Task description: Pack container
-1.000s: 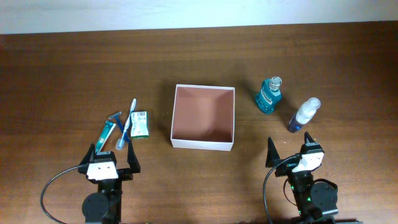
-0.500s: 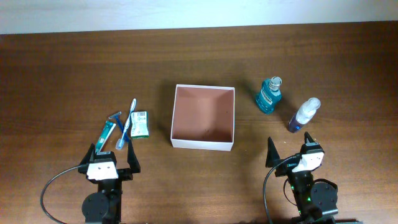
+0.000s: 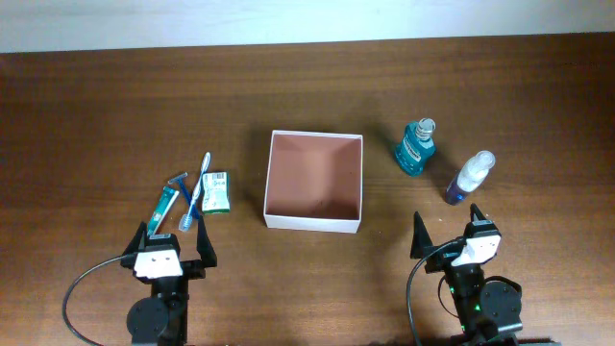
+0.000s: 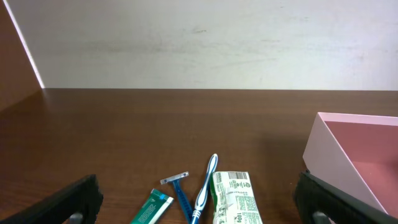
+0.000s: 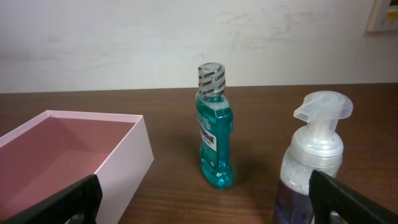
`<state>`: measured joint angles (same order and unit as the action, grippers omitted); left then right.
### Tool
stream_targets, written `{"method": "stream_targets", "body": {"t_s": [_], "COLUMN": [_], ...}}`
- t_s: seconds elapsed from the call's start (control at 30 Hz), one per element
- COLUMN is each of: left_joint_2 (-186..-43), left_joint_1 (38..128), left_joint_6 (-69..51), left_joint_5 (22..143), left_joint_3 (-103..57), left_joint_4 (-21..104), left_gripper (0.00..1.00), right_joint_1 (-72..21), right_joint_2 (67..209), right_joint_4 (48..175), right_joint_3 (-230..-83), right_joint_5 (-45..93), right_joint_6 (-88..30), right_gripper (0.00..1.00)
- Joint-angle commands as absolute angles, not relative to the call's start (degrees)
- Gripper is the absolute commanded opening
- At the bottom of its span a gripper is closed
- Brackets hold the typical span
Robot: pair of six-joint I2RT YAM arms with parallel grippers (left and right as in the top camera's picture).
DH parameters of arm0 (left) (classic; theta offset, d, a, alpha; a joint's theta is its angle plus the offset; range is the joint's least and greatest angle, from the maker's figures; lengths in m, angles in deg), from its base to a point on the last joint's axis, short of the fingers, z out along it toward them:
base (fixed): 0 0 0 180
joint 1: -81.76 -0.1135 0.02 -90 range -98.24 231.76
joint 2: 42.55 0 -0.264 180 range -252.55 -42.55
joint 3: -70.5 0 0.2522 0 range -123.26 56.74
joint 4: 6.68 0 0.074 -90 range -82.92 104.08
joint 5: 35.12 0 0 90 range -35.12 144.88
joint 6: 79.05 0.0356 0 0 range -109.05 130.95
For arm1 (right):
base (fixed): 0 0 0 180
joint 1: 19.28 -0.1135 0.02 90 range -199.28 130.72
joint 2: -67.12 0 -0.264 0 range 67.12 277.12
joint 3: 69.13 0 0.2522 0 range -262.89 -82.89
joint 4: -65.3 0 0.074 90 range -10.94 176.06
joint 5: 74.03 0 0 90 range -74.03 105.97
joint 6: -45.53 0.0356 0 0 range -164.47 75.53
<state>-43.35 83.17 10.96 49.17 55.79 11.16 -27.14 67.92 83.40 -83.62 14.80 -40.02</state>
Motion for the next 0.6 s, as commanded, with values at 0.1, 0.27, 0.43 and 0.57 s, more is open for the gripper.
{"method": "stream_targets", "body": {"t_s": [0.1,0.27,0.43,0.57], "left_joint_2": [-42.9,-42.9,-42.9,-42.9], "left_joint_1": [82.8,82.8,82.8,82.8], "left_joint_6": [11.7,11.7,11.7,11.7], "left_joint_5": [50.2,50.2,50.2,50.2], "left_joint_3": [56.2,56.2,56.2,56.2], "left_joint_4": [11.2,11.2,11.2,11.2], "left_gripper": [1.00,0.99,0.99,0.99], "right_joint_1": [-26.7,-26.8,-26.8,-26.8], "right_joint_2": [67.3,67.3,67.3,67.3], "right_joint_4": [83.5,82.8,81.8,81.8], "right_joint_3": [-83.2,-83.2,-83.2,-83.2], "right_joint_5": [15.4,24.3,37.3,46.4], "right_joint_6": [-39.9,-28.3,-10.2,-7.3], "right_gripper": [0.98,0.98,0.98,0.98]}}
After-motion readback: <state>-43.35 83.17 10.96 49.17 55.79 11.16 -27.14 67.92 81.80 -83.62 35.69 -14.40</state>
